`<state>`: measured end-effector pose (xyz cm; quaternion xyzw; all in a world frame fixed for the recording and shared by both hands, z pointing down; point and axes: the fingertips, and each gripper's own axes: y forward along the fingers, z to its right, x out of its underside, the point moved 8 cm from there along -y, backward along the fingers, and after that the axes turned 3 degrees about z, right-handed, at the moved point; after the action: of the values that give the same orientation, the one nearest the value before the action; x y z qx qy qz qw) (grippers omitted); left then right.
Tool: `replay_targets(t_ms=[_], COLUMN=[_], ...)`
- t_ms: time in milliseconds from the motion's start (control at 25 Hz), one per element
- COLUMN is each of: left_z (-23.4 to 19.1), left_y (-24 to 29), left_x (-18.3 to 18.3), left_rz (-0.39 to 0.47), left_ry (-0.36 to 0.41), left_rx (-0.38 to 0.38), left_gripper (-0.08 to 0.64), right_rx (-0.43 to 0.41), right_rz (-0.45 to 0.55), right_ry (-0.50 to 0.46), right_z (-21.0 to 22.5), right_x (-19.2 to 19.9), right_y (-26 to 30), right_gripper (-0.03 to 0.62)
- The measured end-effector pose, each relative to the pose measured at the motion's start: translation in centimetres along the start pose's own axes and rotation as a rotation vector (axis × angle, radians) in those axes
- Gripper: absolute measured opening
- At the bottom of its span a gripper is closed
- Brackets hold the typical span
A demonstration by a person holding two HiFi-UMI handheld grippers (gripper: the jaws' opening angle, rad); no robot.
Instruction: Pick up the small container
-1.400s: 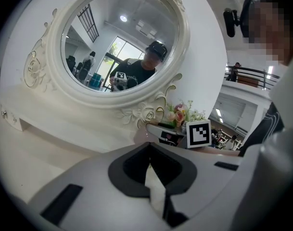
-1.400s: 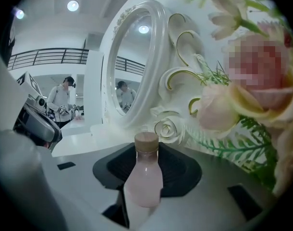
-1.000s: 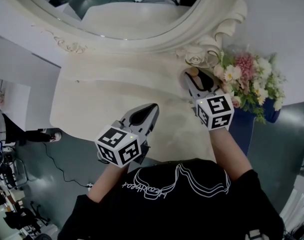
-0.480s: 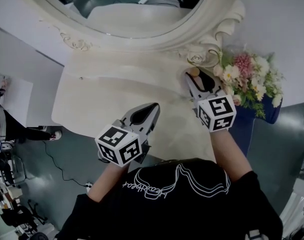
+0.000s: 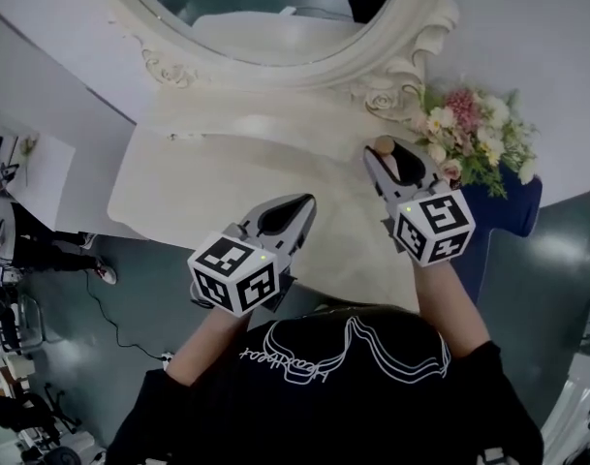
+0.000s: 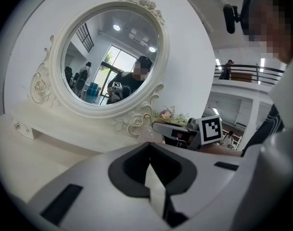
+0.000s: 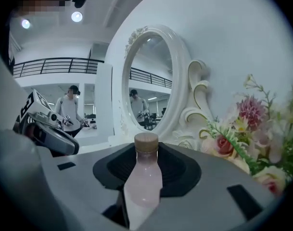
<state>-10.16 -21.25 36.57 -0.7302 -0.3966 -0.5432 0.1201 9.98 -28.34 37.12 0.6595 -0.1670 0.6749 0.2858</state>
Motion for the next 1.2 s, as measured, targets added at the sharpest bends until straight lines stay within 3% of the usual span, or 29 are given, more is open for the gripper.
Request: replay_targets(t_ms=[600, 1200], left_z=[4.8, 6.4], left_y=[-4.4, -6.5], left_x=[-0.4, 1.2], left_rz=[0.053, 0.039], left_ry=[0.087, 0.123], left_rx=[0.073, 0.112], left_gripper=[0.002, 0.002], right_rx=[-0.047, -0.033], right_rz=[0.011, 0.017], right_ry=[-0.018, -0.006], right_z=[-6.9, -10.2], right_x=[-1.5, 1.0], right_y=[-9.8, -12.3], right_gripper=[0.143, 0.143])
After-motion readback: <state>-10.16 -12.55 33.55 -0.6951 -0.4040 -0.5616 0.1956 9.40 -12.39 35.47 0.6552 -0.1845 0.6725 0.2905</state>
